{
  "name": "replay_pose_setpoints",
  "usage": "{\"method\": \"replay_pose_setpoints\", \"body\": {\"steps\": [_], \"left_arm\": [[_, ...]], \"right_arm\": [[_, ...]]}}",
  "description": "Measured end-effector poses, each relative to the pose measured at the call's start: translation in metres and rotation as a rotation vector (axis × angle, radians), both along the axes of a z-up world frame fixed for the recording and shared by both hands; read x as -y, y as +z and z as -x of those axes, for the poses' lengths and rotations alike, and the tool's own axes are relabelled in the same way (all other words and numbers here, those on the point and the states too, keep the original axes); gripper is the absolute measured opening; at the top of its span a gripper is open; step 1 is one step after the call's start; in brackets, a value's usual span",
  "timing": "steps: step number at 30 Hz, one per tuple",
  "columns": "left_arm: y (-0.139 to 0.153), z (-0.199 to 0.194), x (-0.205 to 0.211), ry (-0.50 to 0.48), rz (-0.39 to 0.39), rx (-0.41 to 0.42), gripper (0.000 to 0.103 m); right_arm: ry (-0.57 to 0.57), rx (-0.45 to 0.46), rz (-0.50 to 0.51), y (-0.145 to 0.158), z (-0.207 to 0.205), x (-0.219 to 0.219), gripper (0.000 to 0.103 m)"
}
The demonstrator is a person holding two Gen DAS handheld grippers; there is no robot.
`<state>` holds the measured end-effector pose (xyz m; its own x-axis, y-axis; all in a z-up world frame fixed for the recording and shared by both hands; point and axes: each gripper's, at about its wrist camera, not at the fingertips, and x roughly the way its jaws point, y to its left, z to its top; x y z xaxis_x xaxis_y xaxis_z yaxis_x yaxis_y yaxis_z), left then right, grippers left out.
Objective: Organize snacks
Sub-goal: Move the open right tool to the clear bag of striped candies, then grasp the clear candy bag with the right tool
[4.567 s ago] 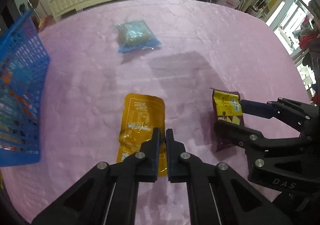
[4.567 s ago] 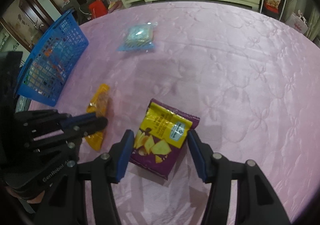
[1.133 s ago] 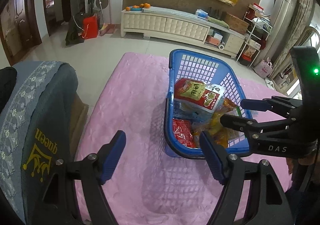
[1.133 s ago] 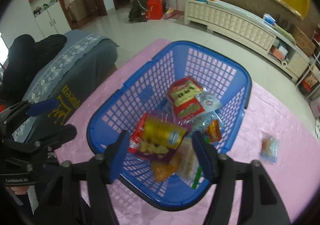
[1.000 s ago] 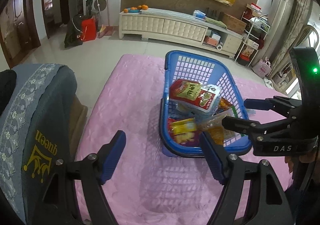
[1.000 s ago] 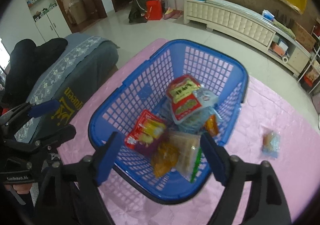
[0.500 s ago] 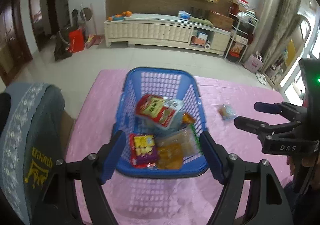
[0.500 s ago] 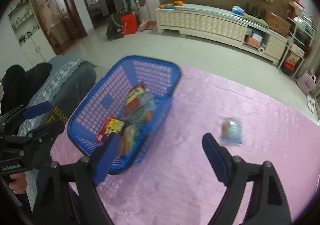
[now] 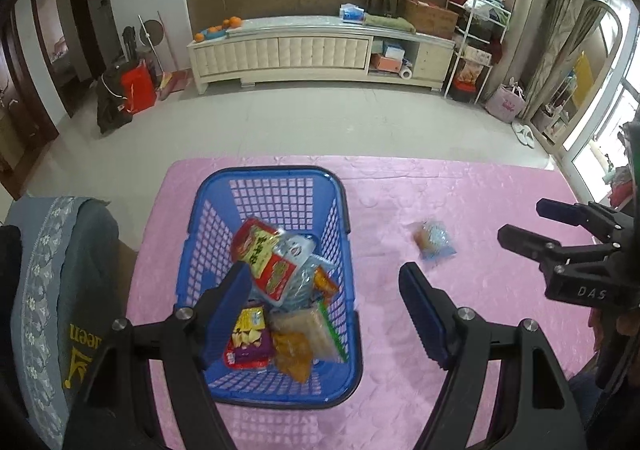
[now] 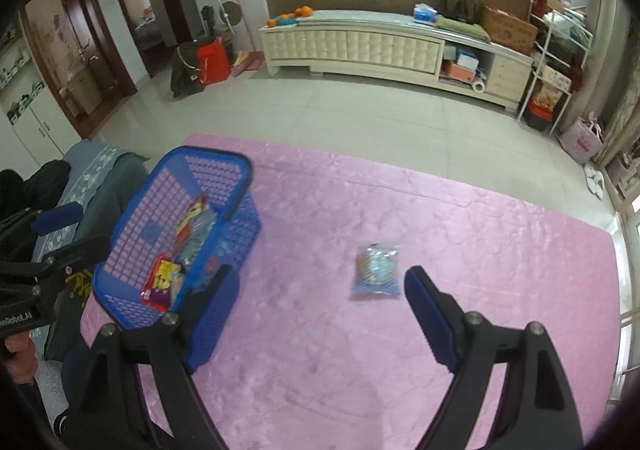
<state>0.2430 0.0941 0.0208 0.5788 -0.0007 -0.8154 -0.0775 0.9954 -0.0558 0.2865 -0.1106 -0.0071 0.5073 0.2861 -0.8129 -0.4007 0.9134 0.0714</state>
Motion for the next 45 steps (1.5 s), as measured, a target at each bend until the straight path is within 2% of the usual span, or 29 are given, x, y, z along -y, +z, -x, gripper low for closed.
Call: {"method": "replay_pose_setpoints", "body": {"steps": [6, 13, 19, 24, 27, 31, 34, 38, 40, 45], "left_arm": [[-0.017, -0.036, 0.000, 0.016, -0.011, -0.068, 0.074], [-0.053, -0.074, -0.025, 0.120, -0.020, -0.194, 0.074], [-0.088, -0.095, -0.045, 0.177, -0.018, -0.258, 0.074], [-0.113, -0.103, -0.053, 0.192, 0.012, -0.298, 0.074], [-0.121, -0.107, -0.053, 0.185, -0.035, -0.307, 0.074], [-0.128, -0.111, -0.056, 0.184, -0.022, -0.315, 0.074], [-0.128, -0.112, -0.057, 0.176, -0.014, -0.306, 0.074], [-0.130, -0.110, -0.055, 0.179, -0.028, -0.308, 0.074], [-0.129, -0.106, -0.055, 0.182, -0.028, -0.305, 0.074], [-0.126, -0.090, -0.054, 0.178, -0.016, -0.300, 0.074]], "right_arm": [[-0.047, -0.060, 0.006, -0.008, -0.034, 0.016, 0.087], [-0.104, -0.183, 0.005, -0.042, -0.083, 0.032, 0.088], [-0.074, -0.304, 0.037, -0.096, -0.112, 0.023, 0.088], [-0.057, -0.356, 0.052, -0.136, -0.125, 0.019, 0.087], [-0.038, -0.350, 0.022, -0.150, -0.128, 0.016, 0.087], [-0.016, -0.362, 0.061, -0.167, -0.133, 0.008, 0.086], [-0.001, -0.376, 0.093, -0.177, -0.134, 0.005, 0.074], [0.039, -0.329, 0.216, -0.185, -0.127, 0.000, 0.061], [0.061, -0.305, 0.238, -0.186, -0.121, 0.000, 0.059], [0.055, -0.299, 0.212, -0.180, -0.109, 0.008, 0.058]]}}
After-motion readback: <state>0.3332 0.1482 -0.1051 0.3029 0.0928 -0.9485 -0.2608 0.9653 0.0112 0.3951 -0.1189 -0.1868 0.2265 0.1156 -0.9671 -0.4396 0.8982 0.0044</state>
